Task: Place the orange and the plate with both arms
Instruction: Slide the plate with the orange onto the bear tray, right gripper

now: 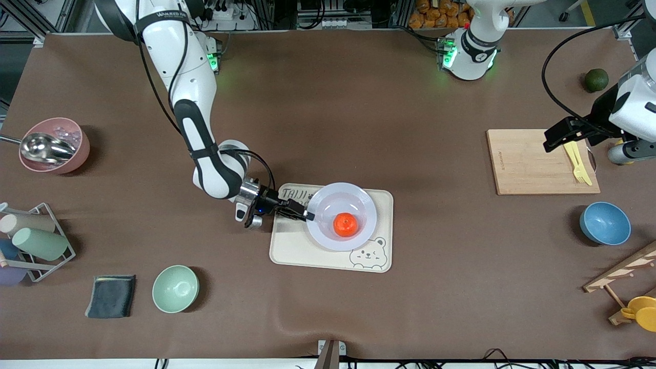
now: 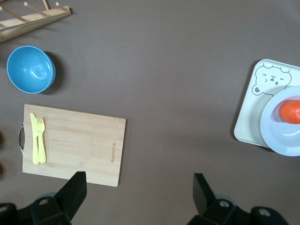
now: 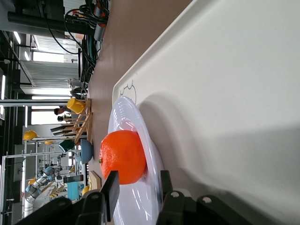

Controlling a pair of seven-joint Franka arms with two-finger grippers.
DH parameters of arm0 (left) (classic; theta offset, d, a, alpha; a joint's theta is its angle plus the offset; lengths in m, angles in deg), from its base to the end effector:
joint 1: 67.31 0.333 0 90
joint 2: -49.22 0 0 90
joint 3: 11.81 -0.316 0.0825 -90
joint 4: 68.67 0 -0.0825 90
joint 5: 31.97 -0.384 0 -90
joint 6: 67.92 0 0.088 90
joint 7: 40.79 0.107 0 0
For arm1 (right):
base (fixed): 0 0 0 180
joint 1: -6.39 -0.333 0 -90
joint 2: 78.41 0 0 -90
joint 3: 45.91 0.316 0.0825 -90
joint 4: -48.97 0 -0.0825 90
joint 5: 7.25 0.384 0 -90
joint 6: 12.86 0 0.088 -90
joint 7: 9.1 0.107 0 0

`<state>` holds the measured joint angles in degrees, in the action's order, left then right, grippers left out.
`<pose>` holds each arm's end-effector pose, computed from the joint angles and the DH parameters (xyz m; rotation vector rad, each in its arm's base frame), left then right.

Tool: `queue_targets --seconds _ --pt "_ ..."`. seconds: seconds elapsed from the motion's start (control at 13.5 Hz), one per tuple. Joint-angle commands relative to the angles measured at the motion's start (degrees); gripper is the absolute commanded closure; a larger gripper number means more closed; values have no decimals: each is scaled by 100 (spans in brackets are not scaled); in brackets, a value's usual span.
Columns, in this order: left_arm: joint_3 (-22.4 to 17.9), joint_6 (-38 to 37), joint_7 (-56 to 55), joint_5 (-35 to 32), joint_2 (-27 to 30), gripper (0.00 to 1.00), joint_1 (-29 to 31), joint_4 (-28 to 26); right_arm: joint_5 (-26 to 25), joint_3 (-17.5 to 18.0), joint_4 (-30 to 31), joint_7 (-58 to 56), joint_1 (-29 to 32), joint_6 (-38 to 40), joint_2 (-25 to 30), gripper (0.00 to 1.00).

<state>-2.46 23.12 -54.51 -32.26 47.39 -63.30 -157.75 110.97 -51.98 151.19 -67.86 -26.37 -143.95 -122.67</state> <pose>0.5637 -0.0506 0.6160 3.1326 0.2295 0.0041 0.5657 0.3109 0.1201 -1.9719 0.2462 -0.2392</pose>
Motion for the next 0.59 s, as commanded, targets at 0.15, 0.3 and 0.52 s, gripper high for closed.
queue_targets --seconds 0.15,0.3,0.52 --pt "40 -69 -26 125 112 0 29 30 -1229 17 -237 969 244 -39 6 50" --pt "40 -69 -43 125 104 0 21 109 -1634 17 -238 1479 315 -22 128 50" --pt "48 -95 -34 125 121 0 21 118 -2530 -88 -273 2420 341 22 313 51"
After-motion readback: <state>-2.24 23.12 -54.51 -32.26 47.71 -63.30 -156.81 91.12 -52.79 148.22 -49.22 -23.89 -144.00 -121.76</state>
